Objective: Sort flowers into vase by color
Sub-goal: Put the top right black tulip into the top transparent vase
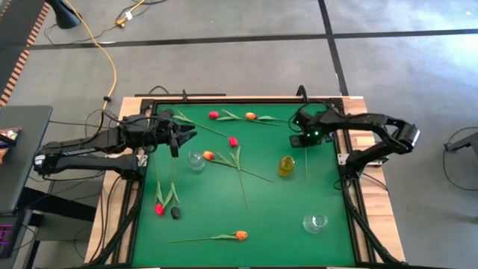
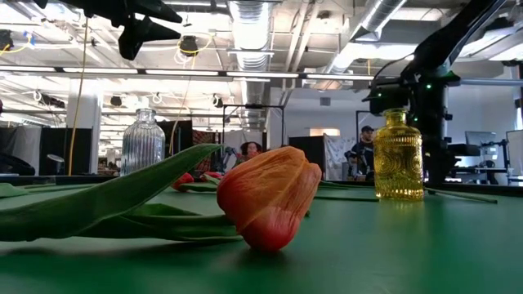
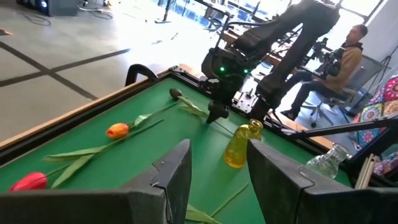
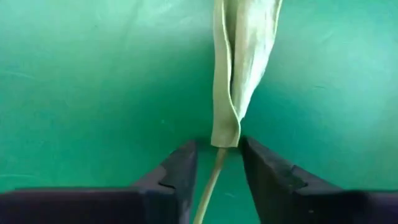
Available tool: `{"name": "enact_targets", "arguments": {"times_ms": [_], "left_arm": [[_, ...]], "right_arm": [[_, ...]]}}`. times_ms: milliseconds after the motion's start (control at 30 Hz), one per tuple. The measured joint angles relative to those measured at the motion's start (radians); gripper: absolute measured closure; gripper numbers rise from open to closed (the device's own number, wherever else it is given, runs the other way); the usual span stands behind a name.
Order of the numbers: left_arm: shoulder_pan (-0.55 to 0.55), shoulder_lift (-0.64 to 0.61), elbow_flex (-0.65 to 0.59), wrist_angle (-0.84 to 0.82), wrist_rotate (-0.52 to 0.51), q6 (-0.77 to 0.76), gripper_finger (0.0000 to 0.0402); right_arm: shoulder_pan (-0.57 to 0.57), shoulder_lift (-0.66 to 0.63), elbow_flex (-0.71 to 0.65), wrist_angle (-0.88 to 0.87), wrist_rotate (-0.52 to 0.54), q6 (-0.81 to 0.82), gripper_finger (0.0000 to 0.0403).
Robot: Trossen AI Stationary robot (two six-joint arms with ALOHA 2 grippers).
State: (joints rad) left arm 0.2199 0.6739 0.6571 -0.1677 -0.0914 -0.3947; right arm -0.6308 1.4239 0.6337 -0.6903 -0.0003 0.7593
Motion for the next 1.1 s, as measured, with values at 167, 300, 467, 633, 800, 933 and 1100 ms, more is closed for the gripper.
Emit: {"name": "enact_targets", "arguments": {"times_ms": [167, 300, 467, 633, 800, 933, 1100], "left_arm": [[0.0, 0.0, 0.0, 0.0, -0.003, 0.008, 0.026], [0.0, 0.0, 0.0, 0.0, -0.003, 0.008, 0.026], [0.0, 0.0, 0.0, 0.0, -0.003, 0.013, 0.026], [0.0, 0.0, 0.0, 0.0, -0.003, 0.011, 0.026], [0.0, 0.0, 0.0, 0.0, -0.003, -0.003, 0.026], [0.0, 0.0, 0.0, 0.0, 0.003, -0.008, 0.026], [0.0, -0.028, 0.0, -0.038, 0.004, -0.011, 0.026]], "right_arm": [[0.015, -0.001, 0.014, -0.009, 0.011, -0.004, 0.0337], [0.019, 0.004, 0.051, -0.024, 0.022, -0.035, 0.0385], [0.023, 0.004, 0.116, -0.041, 0.041, -0.044, 0.0365], [0.041, 0.004, 0.185, -0.085, 0.059, -0.061, 0.0366], [0.072, 0.004, 0.266, -0.117, 0.088, -0.085, 0.038], [0.09, 0.003, 0.345, -0.138, 0.113, -0.105, 0.0371], [0.106, 0.002, 0.463, -0.148, 0.131, -0.168, 0.037]]}}
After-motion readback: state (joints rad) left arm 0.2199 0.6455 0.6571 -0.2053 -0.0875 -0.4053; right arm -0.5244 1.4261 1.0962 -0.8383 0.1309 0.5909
